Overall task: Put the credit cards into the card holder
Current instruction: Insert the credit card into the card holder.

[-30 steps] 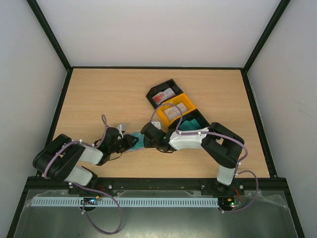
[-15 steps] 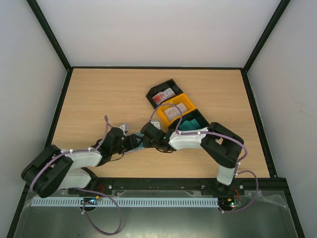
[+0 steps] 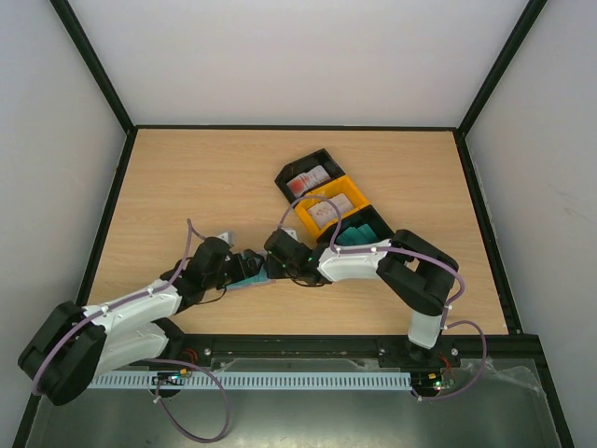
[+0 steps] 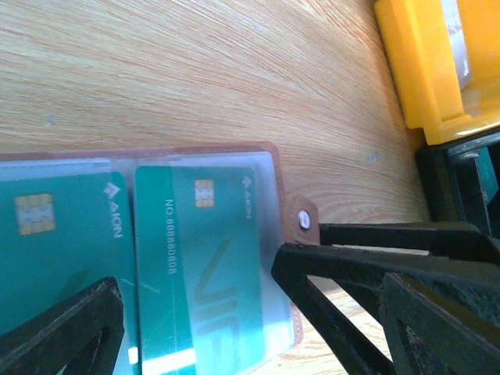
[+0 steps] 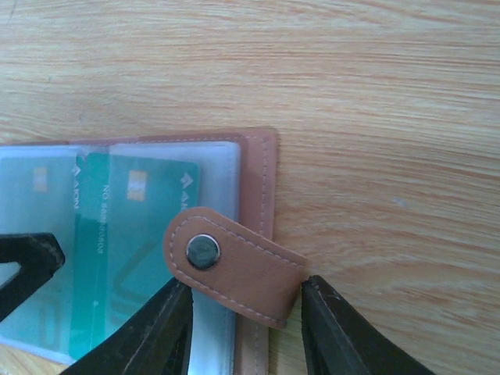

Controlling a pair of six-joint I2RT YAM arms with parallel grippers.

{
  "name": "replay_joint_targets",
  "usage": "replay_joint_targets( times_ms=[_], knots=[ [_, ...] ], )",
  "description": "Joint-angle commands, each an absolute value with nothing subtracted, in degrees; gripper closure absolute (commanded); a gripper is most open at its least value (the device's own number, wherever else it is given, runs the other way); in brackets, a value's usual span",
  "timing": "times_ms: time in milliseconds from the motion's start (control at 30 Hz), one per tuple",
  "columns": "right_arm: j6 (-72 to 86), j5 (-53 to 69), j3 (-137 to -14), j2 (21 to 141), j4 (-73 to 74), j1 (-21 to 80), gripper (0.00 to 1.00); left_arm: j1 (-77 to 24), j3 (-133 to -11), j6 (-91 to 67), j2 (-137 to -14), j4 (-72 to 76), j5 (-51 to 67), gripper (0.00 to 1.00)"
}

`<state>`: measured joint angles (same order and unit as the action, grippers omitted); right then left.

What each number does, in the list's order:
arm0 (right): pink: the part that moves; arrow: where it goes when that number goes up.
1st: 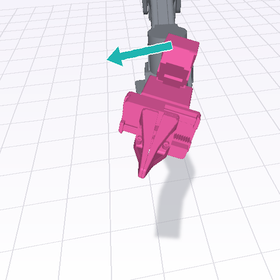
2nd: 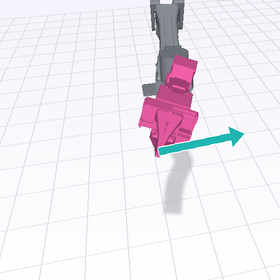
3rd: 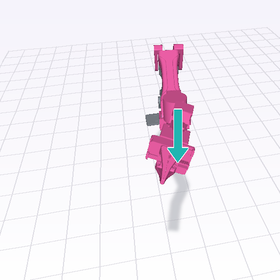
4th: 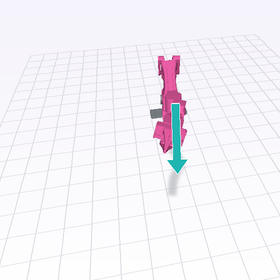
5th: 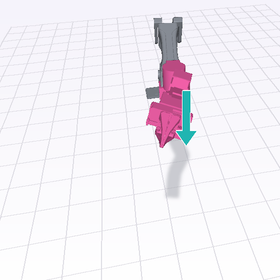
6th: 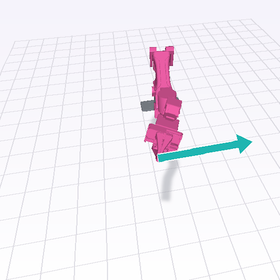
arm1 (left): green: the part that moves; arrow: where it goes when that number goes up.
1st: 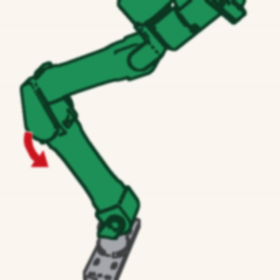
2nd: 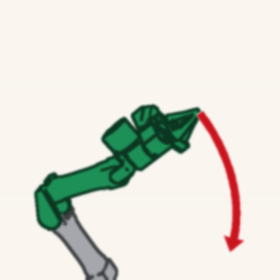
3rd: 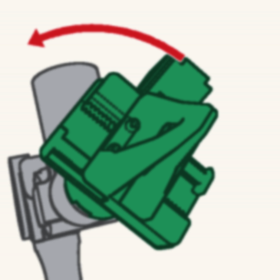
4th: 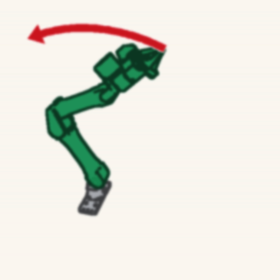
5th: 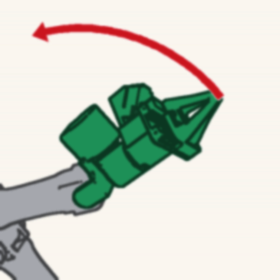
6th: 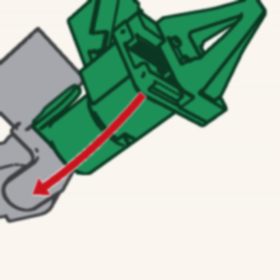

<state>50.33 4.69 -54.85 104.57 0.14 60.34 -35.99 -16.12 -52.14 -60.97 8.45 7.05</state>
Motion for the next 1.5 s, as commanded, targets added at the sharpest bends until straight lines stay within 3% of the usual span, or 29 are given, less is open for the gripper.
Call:
replay_joint_targets(
  times_ms=[0, 167, 200, 333, 667, 1033, 1300, 1400, 1467],
  knots=[
    [49.8, 8.8, -52.7, 106.3, 3.7, 60.5, 0.61, -36.1, -18.5, -51.1, -59.2, 1.3, 4.2, 0.10],
    [49.4, 9.4, -52.3, 105.6, 2.8, 60.5, 0.59, -36.0, -19.7, -51.7, -57.6, -3.2, 1.2, 0.13],
    [49.5, 10.1, -51.7, 105.3, 2.3, 60.5, 0.59, -36.0, -19.5, -52.0, -57.9, -3.9, 0.6, 0.27],
    [49.0, 11.2, -50.3, 104.5, 0.1, 60.5, 0.59, -36.0, -19.3, -51.8, -59.7, -3.4, 0.9, 0.43],
    [48.2, 13.6, -48.9, 104.1, -3.6, 60.5, 0.60, -36.0, -18.8, -50.9, -64.7, -0.7, 4.0, 0.57],
    [48.1, 13.4, -48.3, 103.9, -6.2, 60.5, 0.60, -36.0, -17.0, -50.5, -68.2, 7.2, 11.6, 0.61],
    [50.1, 4.8, -47.4, 100.0, -1.9, 60.5, 0.59, -35.6, -19.0, -49.1, -68.2, 5.0, 10.7, 0.62],
    [50.6, 0.7, -47.4, 96.8, 0.8, 60.5, 0.56, -35.2, -21.0, -48.2, -67.6, 1.1, 9.4, 0.58],
    [50.0, -1.6, -48.4, 94.7, 4.5, 60.4, 0.53, -34.7, -24.4, -48.9, -66.8, -6.4, 6.8, 0.49]
  ],
)
